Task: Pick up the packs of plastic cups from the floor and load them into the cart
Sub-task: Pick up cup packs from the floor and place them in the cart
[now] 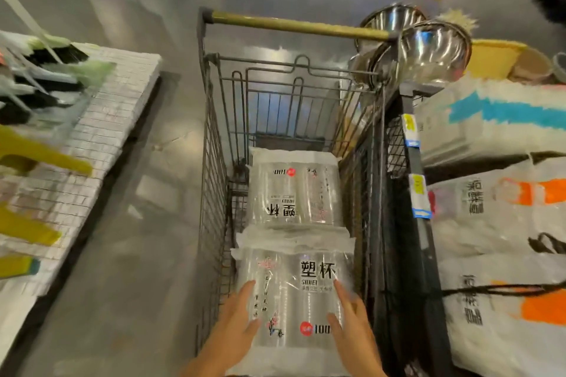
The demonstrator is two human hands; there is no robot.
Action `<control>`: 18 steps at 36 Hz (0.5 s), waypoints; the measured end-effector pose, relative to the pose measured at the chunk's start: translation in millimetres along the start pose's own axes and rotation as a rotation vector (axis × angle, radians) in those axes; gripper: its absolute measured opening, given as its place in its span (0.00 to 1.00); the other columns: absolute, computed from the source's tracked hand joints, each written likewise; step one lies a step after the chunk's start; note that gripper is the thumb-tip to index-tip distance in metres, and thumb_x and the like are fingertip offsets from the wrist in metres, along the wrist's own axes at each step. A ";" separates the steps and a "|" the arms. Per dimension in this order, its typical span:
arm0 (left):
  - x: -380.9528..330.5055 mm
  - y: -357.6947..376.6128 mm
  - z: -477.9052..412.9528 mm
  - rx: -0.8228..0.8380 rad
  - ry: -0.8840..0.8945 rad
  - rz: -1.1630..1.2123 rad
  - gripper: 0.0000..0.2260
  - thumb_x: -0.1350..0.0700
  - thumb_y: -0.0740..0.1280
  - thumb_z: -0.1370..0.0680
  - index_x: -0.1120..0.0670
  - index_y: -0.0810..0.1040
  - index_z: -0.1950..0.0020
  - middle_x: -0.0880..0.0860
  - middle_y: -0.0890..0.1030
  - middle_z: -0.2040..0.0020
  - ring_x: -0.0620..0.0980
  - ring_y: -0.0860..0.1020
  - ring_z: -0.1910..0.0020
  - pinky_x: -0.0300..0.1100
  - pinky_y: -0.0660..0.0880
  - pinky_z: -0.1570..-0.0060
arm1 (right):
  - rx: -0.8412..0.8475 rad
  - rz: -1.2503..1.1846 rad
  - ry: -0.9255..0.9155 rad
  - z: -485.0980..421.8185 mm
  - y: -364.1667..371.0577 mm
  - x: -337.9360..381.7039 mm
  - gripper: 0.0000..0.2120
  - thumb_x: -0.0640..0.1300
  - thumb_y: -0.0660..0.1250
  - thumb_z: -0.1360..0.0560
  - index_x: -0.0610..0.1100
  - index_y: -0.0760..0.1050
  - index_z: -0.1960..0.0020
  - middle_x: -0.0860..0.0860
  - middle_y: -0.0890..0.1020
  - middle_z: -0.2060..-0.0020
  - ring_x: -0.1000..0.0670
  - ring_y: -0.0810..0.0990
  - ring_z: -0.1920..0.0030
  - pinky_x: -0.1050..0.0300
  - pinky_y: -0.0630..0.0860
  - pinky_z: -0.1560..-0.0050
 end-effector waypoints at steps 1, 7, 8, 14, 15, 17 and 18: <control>4.2 5.0 -1.6 0.020 -0.008 0.004 0.34 0.53 0.64 0.21 0.32 0.46 0.27 0.53 0.61 0.25 0.50 0.67 0.29 0.53 0.64 0.29 | 0.025 -0.022 0.014 -0.5 4.3 -1.6 0.39 0.43 0.65 0.20 0.79 0.45 0.32 0.53 0.48 0.21 0.49 0.53 0.22 0.46 0.57 0.24; 9.6 9.0 -15.1 0.027 0.019 0.014 0.34 0.53 0.63 0.20 0.33 0.44 0.26 0.48 0.52 0.20 0.44 0.55 0.24 0.47 0.54 0.25 | 0.060 -0.017 -0.018 -15.0 10.3 -0.2 0.37 0.43 0.62 0.19 0.76 0.45 0.30 0.56 0.42 0.21 0.52 0.47 0.21 0.46 0.53 0.22; 8.5 7.7 -17.3 0.013 0.012 0.000 0.33 0.50 0.62 0.20 0.31 0.44 0.27 0.49 0.50 0.20 0.47 0.53 0.23 0.50 0.54 0.25 | 0.044 0.022 -0.033 -16.2 7.4 1.5 0.37 0.42 0.62 0.19 0.76 0.45 0.30 0.56 0.42 0.21 0.52 0.49 0.21 0.49 0.53 0.23; -29.6 -26.0 -30.6 -0.104 0.037 -0.126 0.30 0.45 0.62 0.21 0.35 0.49 0.24 0.49 0.45 0.20 0.52 0.50 0.22 0.52 0.59 0.27 | -0.009 0.081 -0.118 -36.7 -17.9 33.5 0.28 0.52 0.59 0.19 0.69 0.51 0.25 0.52 0.47 0.21 0.47 0.54 0.21 0.49 0.65 0.28; -39.3 -34.5 -33.4 -0.123 0.067 -0.135 0.30 0.44 0.61 0.21 0.36 0.51 0.24 0.49 0.47 0.20 0.51 0.52 0.22 0.52 0.61 0.28 | -0.014 0.099 -0.143 -42.7 -23.2 43.0 0.27 0.53 0.59 0.19 0.66 0.52 0.24 0.51 0.50 0.21 0.46 0.55 0.22 0.48 0.66 0.29; -58.4 -52.9 -37.6 -0.159 0.102 -0.140 0.28 0.43 0.61 0.22 0.38 0.54 0.24 0.49 0.51 0.21 0.51 0.55 0.23 0.51 0.64 0.29 | -0.045 0.136 -0.201 -54.8 -35.2 62.9 0.26 0.53 0.60 0.19 0.62 0.56 0.24 0.48 0.56 0.22 0.46 0.61 0.24 0.50 0.70 0.32; -67.1 -62.9 -38.8 -0.178 0.118 -0.141 0.27 0.42 0.61 0.22 0.38 0.55 0.24 0.48 0.53 0.22 0.51 0.56 0.23 0.50 0.65 0.30 | -0.061 0.164 -0.238 -59.2 -41.0 74.7 0.26 0.53 0.61 0.19 0.60 0.57 0.24 0.47 0.58 0.23 0.46 0.65 0.26 0.51 0.72 0.34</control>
Point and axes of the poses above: each hand's wrist, its own z-axis away from the middle knuckle, its own y-axis out of the palm, x = y × z, the point moved 3 cm from there along -z, towards the middle knuckle
